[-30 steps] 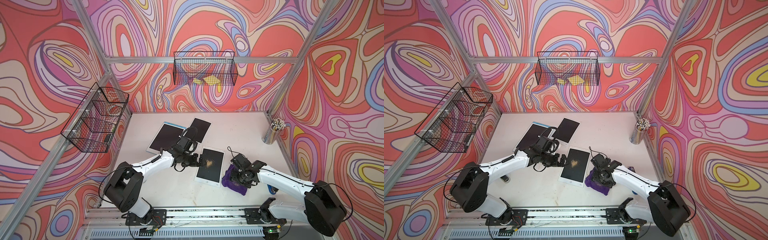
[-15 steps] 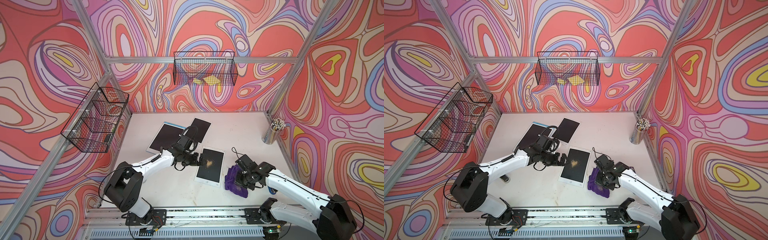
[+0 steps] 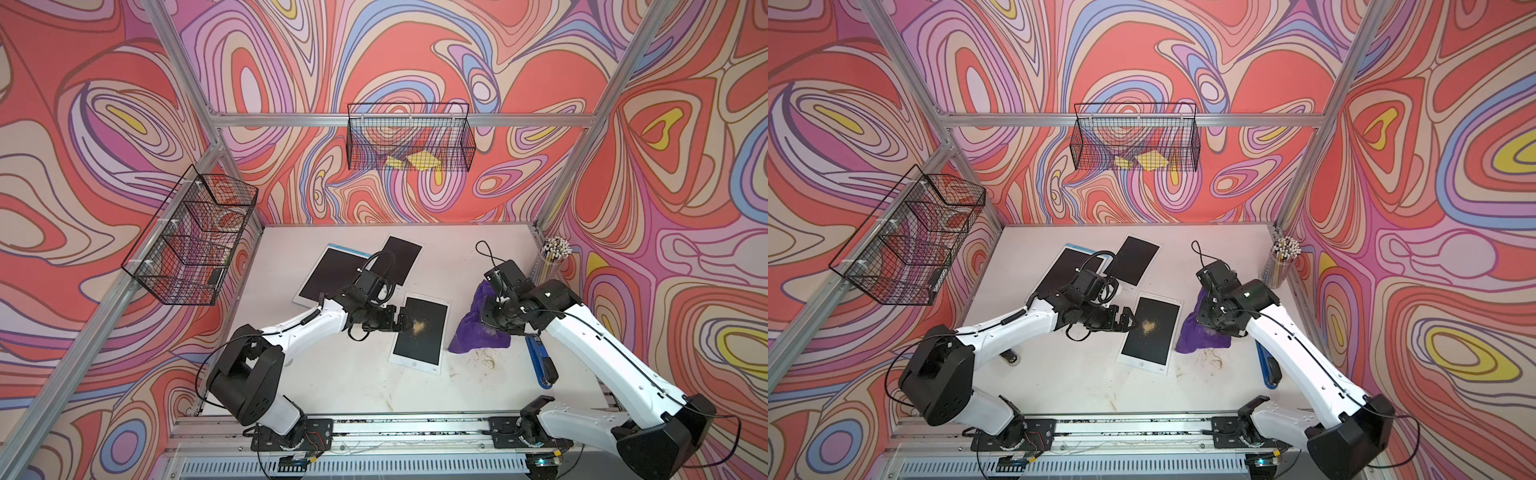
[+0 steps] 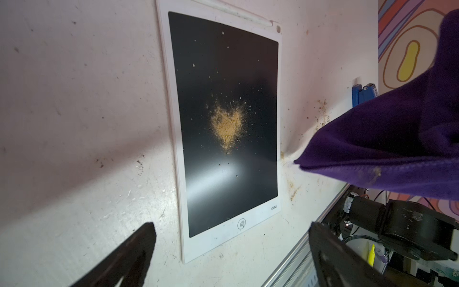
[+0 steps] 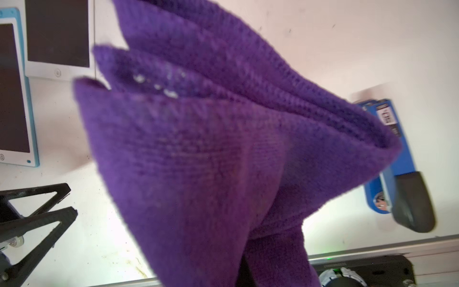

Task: Wipe the drawing tablet
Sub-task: Pick up the cleaning item at the center of the board, then wipe the dirt from the drawing tablet.

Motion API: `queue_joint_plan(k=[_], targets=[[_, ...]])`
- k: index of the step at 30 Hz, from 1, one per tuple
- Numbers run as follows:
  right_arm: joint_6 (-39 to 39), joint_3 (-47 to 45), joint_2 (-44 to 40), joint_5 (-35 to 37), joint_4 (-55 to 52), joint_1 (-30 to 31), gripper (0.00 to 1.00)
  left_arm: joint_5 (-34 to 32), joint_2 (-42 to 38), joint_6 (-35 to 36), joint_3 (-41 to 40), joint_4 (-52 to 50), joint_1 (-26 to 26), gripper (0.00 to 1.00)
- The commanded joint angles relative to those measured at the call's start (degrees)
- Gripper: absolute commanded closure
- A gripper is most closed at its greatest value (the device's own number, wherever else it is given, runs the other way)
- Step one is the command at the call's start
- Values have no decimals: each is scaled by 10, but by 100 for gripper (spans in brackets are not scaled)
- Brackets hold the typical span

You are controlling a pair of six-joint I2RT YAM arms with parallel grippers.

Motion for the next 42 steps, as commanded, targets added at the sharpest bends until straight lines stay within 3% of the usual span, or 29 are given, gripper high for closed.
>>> queue_joint_plan(k=[1, 2, 5, 7, 12, 23, 27, 34, 42], targets=[[-56, -21, 25, -26, -6, -45, 100, 1, -17, -1, -9, 9, 3, 1], [-62, -40, 37, -54, 2, -57, 100, 3, -15, 0, -8, 8, 3, 1], [-44, -52, -3, -27, 33, -66, 100, 10, -13, -3, -12, 14, 3, 1], [-46, -41, -14, -53, 51, -80, 100, 12, -15, -9, -21, 23, 3, 1], [-42, -34, 17, -186, 157, -80, 100, 24, -13, -22, -38, 49, 3, 1], [-40, 21, 145, -263, 289, -76, 100, -6, -58, -26, -69, 25, 3, 1], [-58, 67, 188, -226, 286, -45, 100, -16, -75, -24, -77, 16, 9, 1], [-102, 142, 268, -62, 234, 47, 100, 10, -90, -46, -109, 38, 36, 1], [-115, 155, 336, 0, 245, 131, 100, -13, -129, -46, -134, 33, 42, 1]])
